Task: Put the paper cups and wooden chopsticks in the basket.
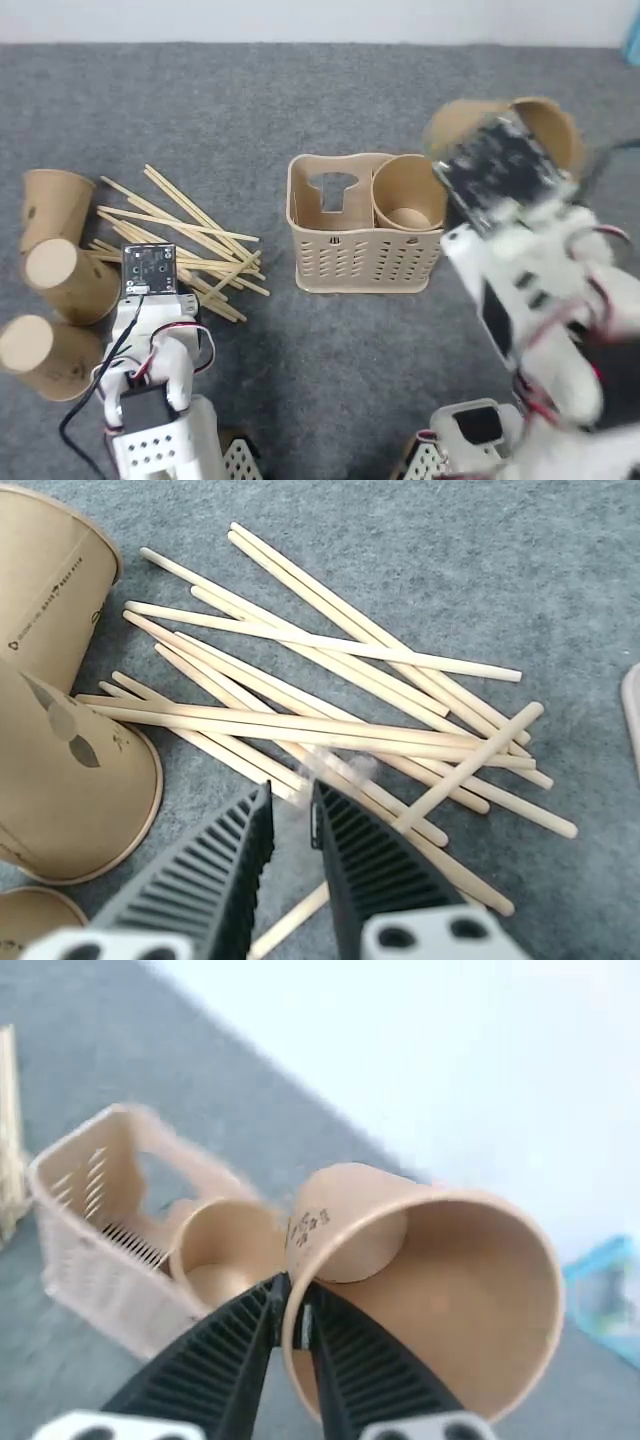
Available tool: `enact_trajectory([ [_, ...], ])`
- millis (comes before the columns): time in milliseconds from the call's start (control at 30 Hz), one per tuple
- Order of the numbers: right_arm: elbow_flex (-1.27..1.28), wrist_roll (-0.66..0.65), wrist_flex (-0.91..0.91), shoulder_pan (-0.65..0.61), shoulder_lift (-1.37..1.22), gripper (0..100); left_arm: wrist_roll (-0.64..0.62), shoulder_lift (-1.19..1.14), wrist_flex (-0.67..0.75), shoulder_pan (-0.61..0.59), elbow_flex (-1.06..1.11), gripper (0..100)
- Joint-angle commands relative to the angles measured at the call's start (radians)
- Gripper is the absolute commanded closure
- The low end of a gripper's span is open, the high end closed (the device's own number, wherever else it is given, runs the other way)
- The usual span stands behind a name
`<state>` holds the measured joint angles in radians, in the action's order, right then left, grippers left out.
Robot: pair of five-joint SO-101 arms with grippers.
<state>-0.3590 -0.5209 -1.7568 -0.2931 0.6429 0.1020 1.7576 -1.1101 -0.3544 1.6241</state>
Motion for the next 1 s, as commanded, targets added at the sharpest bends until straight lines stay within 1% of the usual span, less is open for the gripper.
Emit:
enact_trajectory([
  [0,0.084,0.003,-0.035,-0.053,0.012,99.1,0.012,0.012,-0.002,-0.002,-0.002,94],
  [233,0.127,0.002,-0.004,-0.081,0.007,99.1,0.012,0.012,-0.002,-0.002,-0.002,94],
  [367,0.127,-0.02,-0.035,-0.087,-0.042,99.1,0.012,0.012,-0.002,-0.002,-0.002,94],
  [600,0.127,-0.012,-0.036,-0.088,-0.133,99.1,0.012,0.012,-0.002,-0.002,-0.002,94],
  [767,0.127,-0.011,-0.036,-0.131,-0.163,98.7,0.012,0.012,-0.002,-0.002,-0.002,94],
  [833,0.127,-0.011,-0.036,-0.157,-0.182,96.0,0.012,0.012,-0.002,-0.002,-0.002,94],
  [900,0.127,-0.002,-0.036,-0.173,-0.197,89.2,0.012,0.012,-0.002,-0.002,-0.002,94],
  [967,0.121,0.048,-0.03,-0.183,-0.199,81.2,0.012,0.012,-0.002,-0.002,-0.002,94],
])
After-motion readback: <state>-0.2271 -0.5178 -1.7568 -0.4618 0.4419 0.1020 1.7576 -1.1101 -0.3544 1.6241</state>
